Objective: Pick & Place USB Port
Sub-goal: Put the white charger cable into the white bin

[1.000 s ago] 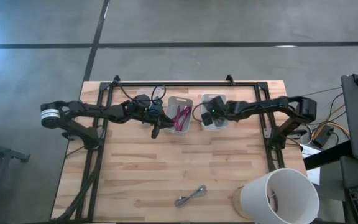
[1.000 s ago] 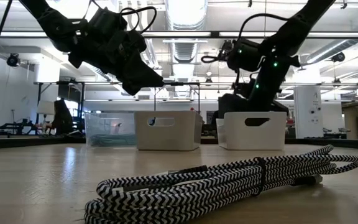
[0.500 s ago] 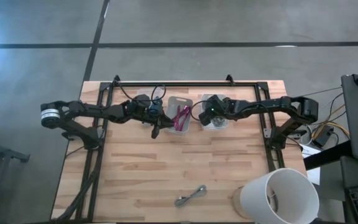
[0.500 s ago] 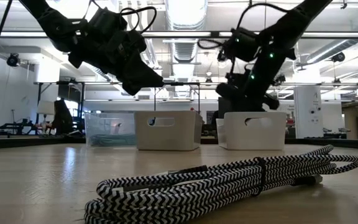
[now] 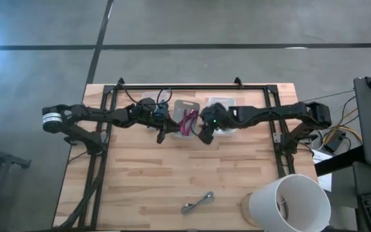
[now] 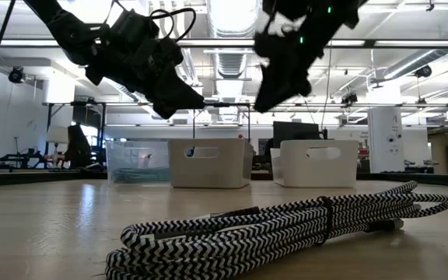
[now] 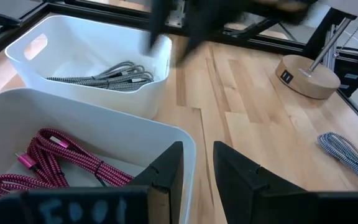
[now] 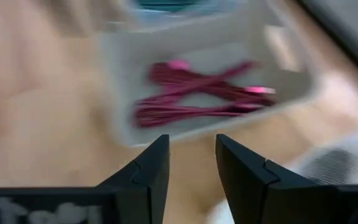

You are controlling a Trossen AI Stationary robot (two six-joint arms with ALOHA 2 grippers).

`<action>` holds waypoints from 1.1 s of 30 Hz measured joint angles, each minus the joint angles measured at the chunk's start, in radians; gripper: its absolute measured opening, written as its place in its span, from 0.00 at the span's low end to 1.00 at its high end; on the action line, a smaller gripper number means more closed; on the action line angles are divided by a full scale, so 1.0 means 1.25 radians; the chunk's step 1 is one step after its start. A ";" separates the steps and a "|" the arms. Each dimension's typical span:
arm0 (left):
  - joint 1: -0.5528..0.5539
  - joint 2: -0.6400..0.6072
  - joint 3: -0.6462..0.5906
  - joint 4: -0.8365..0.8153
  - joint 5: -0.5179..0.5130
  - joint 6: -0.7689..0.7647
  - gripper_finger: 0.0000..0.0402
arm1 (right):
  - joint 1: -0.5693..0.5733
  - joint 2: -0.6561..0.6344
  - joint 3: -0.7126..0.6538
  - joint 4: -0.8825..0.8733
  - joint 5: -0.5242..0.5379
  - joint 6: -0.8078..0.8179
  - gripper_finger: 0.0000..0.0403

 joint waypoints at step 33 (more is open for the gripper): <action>-0.001 0.000 0.000 0.030 0.000 -0.001 0.22 | 0.449 0.242 -0.086 0.318 -0.271 0.056 0.27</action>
